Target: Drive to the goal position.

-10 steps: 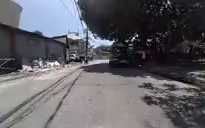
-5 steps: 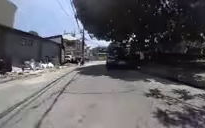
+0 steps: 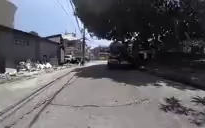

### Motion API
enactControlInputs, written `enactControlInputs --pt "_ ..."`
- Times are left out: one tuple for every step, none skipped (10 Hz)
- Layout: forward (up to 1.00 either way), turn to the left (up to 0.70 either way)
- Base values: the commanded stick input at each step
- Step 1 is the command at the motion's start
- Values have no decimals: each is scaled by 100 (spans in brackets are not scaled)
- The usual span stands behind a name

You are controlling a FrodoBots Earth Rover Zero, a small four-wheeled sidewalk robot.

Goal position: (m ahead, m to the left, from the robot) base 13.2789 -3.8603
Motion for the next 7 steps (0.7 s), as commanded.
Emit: enactControlInputs --pt "100 0" --pt "100 0" --pt "100 0" --pt "100 0" --pt "100 0" --pt "100 0" --pt "100 0"
